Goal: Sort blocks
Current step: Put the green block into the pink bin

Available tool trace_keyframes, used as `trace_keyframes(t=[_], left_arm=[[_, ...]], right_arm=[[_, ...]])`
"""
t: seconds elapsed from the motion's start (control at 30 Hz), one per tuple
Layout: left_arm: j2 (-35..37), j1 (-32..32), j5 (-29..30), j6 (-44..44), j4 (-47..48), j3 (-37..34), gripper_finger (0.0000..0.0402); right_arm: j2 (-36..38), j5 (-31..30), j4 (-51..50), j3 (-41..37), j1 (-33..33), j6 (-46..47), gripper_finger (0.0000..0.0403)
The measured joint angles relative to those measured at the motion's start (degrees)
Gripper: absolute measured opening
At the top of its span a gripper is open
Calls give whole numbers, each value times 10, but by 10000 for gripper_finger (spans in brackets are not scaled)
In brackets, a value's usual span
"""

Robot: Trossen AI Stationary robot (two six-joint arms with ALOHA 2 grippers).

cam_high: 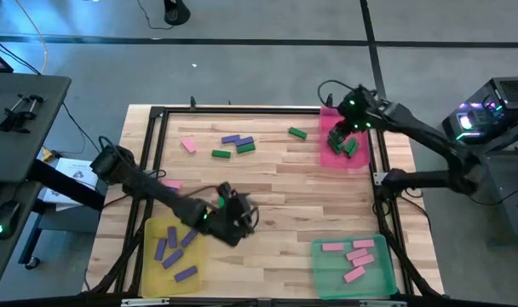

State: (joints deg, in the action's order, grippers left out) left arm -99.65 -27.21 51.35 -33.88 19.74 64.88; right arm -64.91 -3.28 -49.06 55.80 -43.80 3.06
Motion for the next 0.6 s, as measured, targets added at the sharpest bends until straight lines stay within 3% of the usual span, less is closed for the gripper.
trace_keyframes(t=[0.3,0.5,0.6], left_arm=[[3,126,-76,78,-34,-35,223],[5,175,-80,122,-81,-62,223],[19,195,-117,141,-96,-84,223]], right_arm=[[146,3,208,-80,214,20,154],[149,3,431,-207,337,19,154],[134,3,542,-269,383,-3,154]])
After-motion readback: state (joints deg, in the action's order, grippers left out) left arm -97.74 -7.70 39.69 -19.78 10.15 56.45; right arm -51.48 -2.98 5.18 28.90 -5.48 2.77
